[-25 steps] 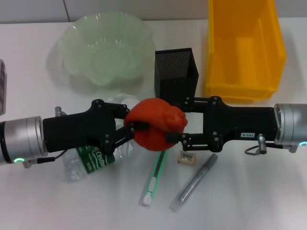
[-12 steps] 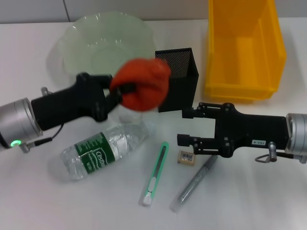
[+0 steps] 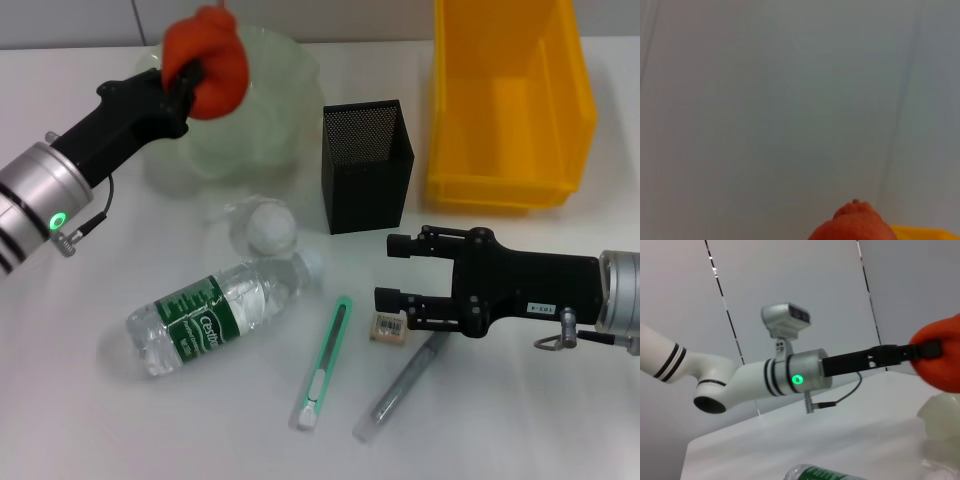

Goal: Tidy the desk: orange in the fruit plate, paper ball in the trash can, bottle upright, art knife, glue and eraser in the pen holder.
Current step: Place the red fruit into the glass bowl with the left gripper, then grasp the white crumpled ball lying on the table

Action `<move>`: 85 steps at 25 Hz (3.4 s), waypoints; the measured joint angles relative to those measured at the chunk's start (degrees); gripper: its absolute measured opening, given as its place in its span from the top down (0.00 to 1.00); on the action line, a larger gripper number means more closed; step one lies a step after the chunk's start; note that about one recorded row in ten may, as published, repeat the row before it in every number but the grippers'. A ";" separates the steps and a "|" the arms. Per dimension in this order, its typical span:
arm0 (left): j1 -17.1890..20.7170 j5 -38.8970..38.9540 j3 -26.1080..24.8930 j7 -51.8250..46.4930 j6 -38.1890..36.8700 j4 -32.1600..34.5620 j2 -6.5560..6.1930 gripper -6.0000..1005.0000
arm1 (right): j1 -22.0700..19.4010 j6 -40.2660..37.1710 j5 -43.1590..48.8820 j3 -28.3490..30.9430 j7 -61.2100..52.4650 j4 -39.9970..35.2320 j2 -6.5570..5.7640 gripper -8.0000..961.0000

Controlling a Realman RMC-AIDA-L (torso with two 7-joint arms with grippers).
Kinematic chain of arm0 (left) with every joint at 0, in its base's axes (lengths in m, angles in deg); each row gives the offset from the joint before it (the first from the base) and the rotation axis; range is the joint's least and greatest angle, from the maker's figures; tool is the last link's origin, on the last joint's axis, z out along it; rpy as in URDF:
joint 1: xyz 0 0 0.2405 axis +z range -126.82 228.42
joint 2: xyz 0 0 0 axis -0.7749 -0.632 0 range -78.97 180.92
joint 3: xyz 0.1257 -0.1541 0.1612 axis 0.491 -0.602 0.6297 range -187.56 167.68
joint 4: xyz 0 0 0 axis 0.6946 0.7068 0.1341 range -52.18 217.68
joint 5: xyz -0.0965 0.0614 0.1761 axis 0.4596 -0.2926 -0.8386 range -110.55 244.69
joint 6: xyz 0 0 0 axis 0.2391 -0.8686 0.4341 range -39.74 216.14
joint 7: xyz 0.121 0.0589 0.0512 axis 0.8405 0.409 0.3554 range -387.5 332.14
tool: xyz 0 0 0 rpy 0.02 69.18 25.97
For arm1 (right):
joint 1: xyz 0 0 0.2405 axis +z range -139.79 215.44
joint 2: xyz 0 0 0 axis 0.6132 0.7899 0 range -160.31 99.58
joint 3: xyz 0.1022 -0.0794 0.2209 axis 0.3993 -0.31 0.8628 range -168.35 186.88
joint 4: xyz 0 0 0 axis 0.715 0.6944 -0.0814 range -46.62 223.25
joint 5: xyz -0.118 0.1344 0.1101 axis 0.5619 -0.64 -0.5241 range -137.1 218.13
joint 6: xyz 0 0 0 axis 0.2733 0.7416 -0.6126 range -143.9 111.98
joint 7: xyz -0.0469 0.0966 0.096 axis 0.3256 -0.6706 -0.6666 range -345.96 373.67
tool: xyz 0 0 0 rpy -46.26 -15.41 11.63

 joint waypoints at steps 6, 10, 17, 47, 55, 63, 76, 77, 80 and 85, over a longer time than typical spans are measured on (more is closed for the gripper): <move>-3.01 1.20 -0.03 1.48 8.41 -1.17 0.07 0.91 | -1.43 3.03 -0.10 0.10 0.48 0.03 0.13 0.26; -3.07 1.21 -0.04 1.49 8.49 -1.17 0.07 0.90 | -2.04 3.95 -0.40 0.29 2.07 0.03 0.22 0.26; -3.23 1.27 0.44 3.51 8.35 -1.40 0.07 0.84 | -3.39 4.35 -4.70 0.50 6.61 1.60 0.24 0.26; 5.05 -20.79 19.37 -28.12 -7.84 20.93 -1.40 0.21 | -4.18 4.43 -4.96 0.74 6.86 1.26 0.01 0.26; 4.49 -24.87 19.66 -31.93 -3.18 22.28 -1.03 0.22 | -4.24 4.32 -4.91 0.74 6.86 1.25 0.00 0.26; 4.50 -25.66 22.04 -31.16 1.68 22.35 -0.83 0.23 | -4.27 4.17 -4.87 0.74 6.86 1.25 -0.08 0.26; 4.60 -25.73 23.33 -29.26 5.35 21.99 -0.59 0.25 | -4.27 4.30 -4.91 0.74 6.86 1.17 -0.08 0.26; 4.61 -25.73 23.58 -29.25 5.64 21.97 -0.57 0.25 | -4.27 4.30 -4.91 0.74 6.86 1.17 -0.08 0.26; 4.63 -25.73 24.53 -29.25 6.80 21.90 -0.53 0.25 | -4.26 4.30 -4.94 0.74 6.86 1.17 -0.08 0.26; 4.78 -25.73 25.19 -29.68 8.47 21.88 -0.45 0.26 | -4.26 4.16 -4.95 0.74 6.86 1.21 -0.08 0.26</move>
